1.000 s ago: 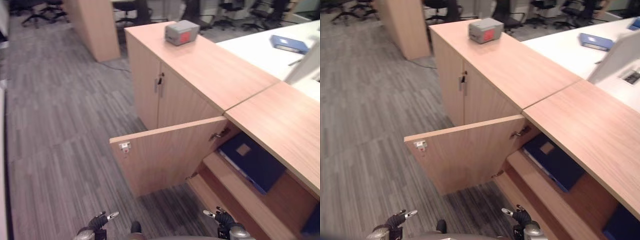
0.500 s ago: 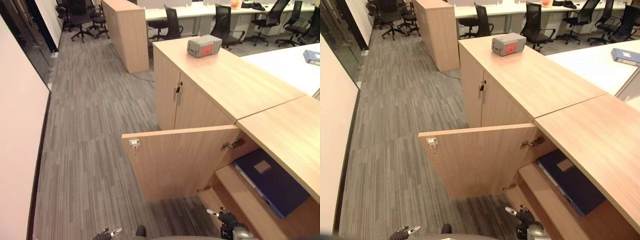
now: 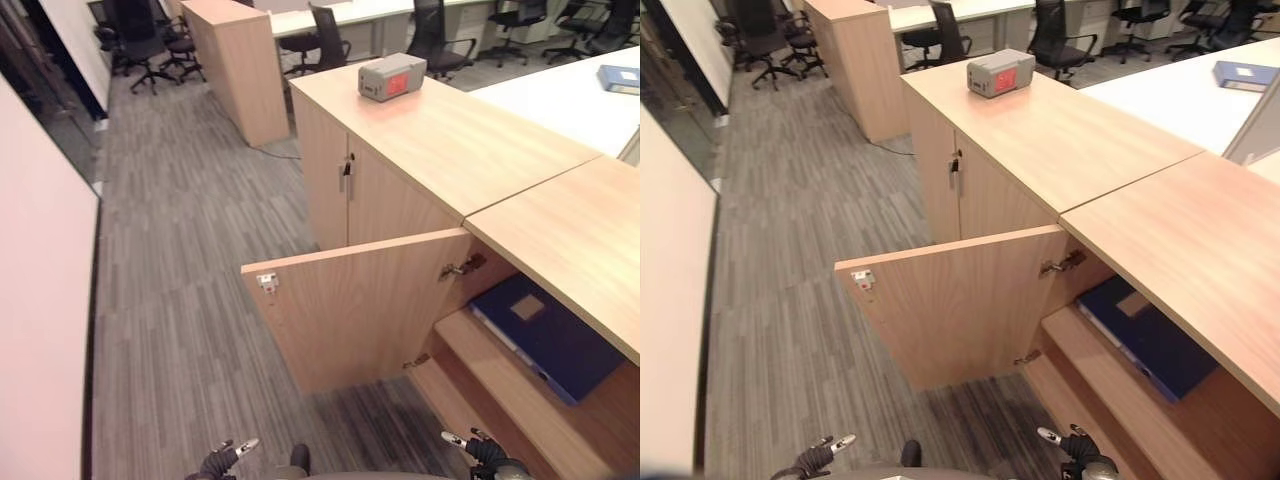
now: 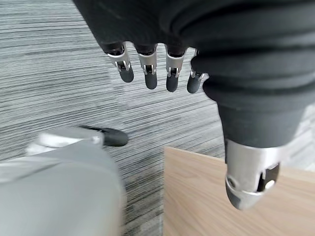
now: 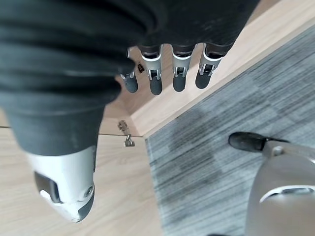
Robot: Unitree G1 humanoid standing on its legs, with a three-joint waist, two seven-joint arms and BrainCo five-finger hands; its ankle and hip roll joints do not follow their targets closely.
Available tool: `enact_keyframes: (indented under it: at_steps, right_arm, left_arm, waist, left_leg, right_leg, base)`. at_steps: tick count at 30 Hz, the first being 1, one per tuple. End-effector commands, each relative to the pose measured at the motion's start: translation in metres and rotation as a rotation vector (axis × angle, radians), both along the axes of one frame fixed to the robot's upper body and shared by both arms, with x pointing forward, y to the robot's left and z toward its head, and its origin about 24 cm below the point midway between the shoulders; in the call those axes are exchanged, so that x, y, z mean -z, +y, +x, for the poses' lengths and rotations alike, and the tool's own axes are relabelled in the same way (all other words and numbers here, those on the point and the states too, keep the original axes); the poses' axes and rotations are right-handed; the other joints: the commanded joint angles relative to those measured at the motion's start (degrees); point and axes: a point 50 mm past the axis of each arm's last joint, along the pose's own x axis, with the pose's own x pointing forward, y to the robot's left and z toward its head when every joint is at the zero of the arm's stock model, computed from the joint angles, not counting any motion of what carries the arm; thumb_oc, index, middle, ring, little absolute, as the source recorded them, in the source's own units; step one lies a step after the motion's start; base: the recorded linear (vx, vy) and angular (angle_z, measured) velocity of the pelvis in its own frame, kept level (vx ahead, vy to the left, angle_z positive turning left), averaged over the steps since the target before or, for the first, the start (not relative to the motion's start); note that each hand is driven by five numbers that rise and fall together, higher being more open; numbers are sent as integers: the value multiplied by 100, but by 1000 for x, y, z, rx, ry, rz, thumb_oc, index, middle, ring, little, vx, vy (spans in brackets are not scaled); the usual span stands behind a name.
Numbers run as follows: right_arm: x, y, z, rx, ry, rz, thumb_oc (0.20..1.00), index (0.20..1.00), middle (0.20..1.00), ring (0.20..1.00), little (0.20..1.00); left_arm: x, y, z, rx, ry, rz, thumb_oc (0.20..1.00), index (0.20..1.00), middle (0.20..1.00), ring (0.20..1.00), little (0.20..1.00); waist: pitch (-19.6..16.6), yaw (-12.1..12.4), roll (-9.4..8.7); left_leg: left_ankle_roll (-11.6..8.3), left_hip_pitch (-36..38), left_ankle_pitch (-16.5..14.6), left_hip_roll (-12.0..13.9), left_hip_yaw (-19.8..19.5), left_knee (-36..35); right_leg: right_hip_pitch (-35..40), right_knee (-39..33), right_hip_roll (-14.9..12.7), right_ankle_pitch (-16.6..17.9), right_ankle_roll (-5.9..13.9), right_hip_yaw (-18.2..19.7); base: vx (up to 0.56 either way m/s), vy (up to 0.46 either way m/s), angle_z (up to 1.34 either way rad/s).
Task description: Put the empty folder in the office cabinet
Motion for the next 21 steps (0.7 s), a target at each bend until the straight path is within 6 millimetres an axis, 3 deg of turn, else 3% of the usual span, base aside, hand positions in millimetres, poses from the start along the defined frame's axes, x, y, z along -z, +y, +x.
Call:
enact_keyframes:
  at_steps: [1, 7, 9, 10, 12, 13, 16, 21]
  right_arm:
    - [-5, 7, 23, -13, -78, 16, 1000, 1000, 1000, 1000, 1000]
    - [-2, 9, 14, -50, -34, 7, 1000, 1000, 1000, 1000, 1000]
    - [-2, 9, 13, -56, -31, 5, 1000, 1000, 1000, 1000, 1000]
    - [-2, 7, 12, -66, -27, -1, 1000, 1000, 1000, 1000, 1000]
    - [-2, 6, 11, -73, -28, -4, 1000, 1000, 1000, 1000, 1000]
    - [-2, 7, 11, -73, -29, -3, 1000, 1000, 1000, 1000, 1000]
    - [-2, 5, 10, -82, -27, -3, 1000, 1000, 1000, 1000, 1000]
    - [-2, 7, 9, -95, -30, 10, 1000, 1000, 1000, 1000, 1000]
  left_arm:
    - [-22, 17, 46, 13, -177, 70, 1000, 1000, 1000, 1000, 1000]
    - [-56, 39, 93, 17, -352, 155, 1000, 1000, 1000, 1000, 1000]
    - [-62, 43, 100, 18, -378, 170, 1000, 1000, 1000, 1000, 1000]
    - [-81, 57, 118, 9, -447, 211, 1000, 1000, 1000, 1000, 1000]
    - [-99, 72, 131, -5, -503, 253, 1000, 1000, 1000, 1000, 1000]
    - [-99, 72, 131, -5, -503, 254, 1000, 1000, 1000, 1000, 1000]
    - [-136, 94, 158, -7, -601, 325, 1000, 1000, 1000, 1000, 1000]
    - [-158, 102, 175, 16, -644, 369, 1000, 1000, 1000, 1000, 1000]
  waist:
    - [100, -2, -124]
    - [2, -128, -146]
    - [-5, -140, -153]
    - [-36, -190, -167]
    - [-51, -230, -190]
    - [-45, -227, -194]
    - [-75, -318, -234]
    - [-104, -394, -285]
  left_leg:
    - [53, 279, -898, -56, 25, 546]
    - [161, 550, -931, -137, 292, 280]
    - [165, 586, -935, -140, 329, 258]
    - [168, 644, -951, -139, 392, 233]
    - [171, 712, -971, -139, 451, 203]
    - [172, 719, -971, -140, 454, 200]
    - [172, 817, -1002, -135, 545, 159]
    - [174, 892, -1018, -125, 637, 126]
  right_leg:
    - [-283, 470, -242, -39, 349, 389]
    - [-300, 403, -369, 99, 505, 546]
    - [-294, 396, -377, 107, 518, 576]
    - [-290, 373, -391, 140, 553, 612]
    - [-282, 359, -401, 177, 595, 645]
    - [-279, 358, -402, 177, 596, 649]
    - [-279, 340, -422, 237, 665, 706]
    - [-295, 333, -430, 289, 725, 767]
  base:
    - [78, 130, -13]
    - [103, 111, -21]
    - [57, 46, -12]
    - [75, 49, -19]
    - [67, 41, -25]
    - [34, 26, -15]
    - [48, 26, -17]
    - [31, 19, -11]
